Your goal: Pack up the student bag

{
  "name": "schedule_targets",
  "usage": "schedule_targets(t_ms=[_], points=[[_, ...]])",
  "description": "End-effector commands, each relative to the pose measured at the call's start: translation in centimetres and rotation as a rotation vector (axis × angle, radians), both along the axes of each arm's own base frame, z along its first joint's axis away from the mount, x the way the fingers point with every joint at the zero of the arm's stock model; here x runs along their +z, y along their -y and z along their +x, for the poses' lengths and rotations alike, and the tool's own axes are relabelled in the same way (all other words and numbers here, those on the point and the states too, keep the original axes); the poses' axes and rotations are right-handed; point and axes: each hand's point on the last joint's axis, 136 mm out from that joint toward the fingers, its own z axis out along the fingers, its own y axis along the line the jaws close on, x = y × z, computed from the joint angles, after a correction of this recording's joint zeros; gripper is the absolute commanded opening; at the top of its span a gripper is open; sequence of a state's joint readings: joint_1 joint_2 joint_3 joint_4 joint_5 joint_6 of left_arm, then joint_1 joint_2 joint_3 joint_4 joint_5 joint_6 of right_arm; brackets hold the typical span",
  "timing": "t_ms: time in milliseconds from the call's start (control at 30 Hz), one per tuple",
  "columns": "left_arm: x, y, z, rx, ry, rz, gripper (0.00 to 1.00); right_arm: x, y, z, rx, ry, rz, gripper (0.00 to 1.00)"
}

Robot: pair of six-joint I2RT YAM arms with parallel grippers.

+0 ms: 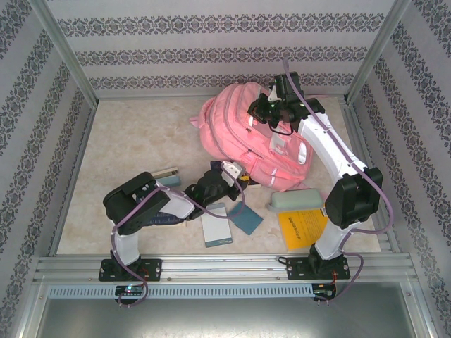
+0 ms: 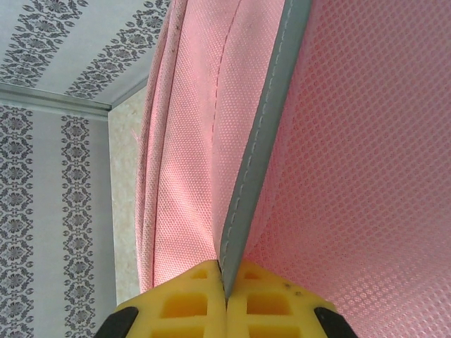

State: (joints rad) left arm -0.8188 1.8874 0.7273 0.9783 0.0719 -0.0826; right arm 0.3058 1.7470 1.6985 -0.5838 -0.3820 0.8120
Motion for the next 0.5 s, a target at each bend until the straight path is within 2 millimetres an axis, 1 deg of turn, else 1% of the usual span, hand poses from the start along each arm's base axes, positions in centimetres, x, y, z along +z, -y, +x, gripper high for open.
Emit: schedule_targets(t_ms=[0,100,367,467], points=[[0.9,0.2,1.1,0.01,-0.001,-0.049,0.23,5.7,-1.4,-0.4,0.047,0.159,0.082,0.0],[1.0,0.0,1.3,0.021,-0.001,-0.051,0.17,5.4,-1.3,-0.5,0.045,0.155,0.068,0.0],[1.0,-1.9,1.9,0.096,-0.004,-0.038,0.09,5.4,-0.9,-0.6,0.046,0.169,0.022,0.0],[1.5,-2.6,2.1,0.114,0.005,-0.042,0.07,5.1,-0.5,-0.6,0.043,0.173,-0.011,0.0]])
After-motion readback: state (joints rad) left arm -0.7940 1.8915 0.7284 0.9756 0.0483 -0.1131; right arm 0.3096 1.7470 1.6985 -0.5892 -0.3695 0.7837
